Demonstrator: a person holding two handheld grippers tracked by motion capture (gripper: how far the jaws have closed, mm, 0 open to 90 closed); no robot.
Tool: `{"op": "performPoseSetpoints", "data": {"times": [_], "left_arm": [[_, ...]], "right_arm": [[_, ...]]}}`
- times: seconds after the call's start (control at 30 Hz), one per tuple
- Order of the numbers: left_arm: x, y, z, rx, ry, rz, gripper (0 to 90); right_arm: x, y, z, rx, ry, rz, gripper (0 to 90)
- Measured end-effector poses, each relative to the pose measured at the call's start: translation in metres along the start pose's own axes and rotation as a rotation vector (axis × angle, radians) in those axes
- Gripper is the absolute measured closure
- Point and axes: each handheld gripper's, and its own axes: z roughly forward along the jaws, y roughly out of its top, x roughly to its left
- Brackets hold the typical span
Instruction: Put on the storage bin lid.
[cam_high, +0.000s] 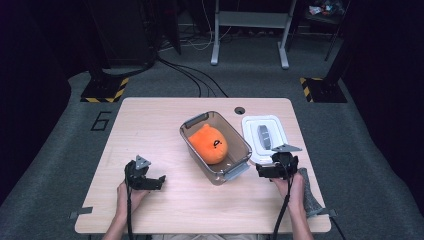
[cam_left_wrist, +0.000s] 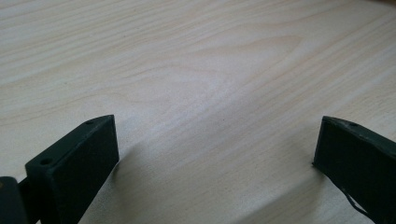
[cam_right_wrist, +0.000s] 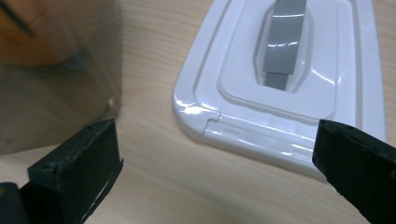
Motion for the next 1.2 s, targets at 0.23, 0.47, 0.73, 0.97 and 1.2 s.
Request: {"op": "performPoseSetpoints", "data": {"times": [0.23,0.47,0.73,0.97,1.2], "left_arm": [[0.000,0.000,0.000,0.001,-0.002,-0.003,0.0],[0.002,0.000,0.001,0.001,-0.007,-0.014,0.0],[0.001,0.000,0.001,0.000,-0.007,-0.014,0.0],[0.002,0.000,0.001,-0.001,-0.002,-0.019,0.0],[0.002,-0.001,0.001,-0.007,0.007,-0.027,0.0]], "right_arm": [[-0.013,0.016,0.012,0.016,-0.007,0.027,0.9],[-0.023,0.033,0.028,0.033,-0.023,0.031,1.2],[-0.030,0.048,0.048,0.053,-0.039,0.035,1.5],[-0.036,0.059,0.062,0.064,-0.034,0.051,1.9],[-0.042,0.068,0.078,0.080,-0.048,0.062,12.0]]}}
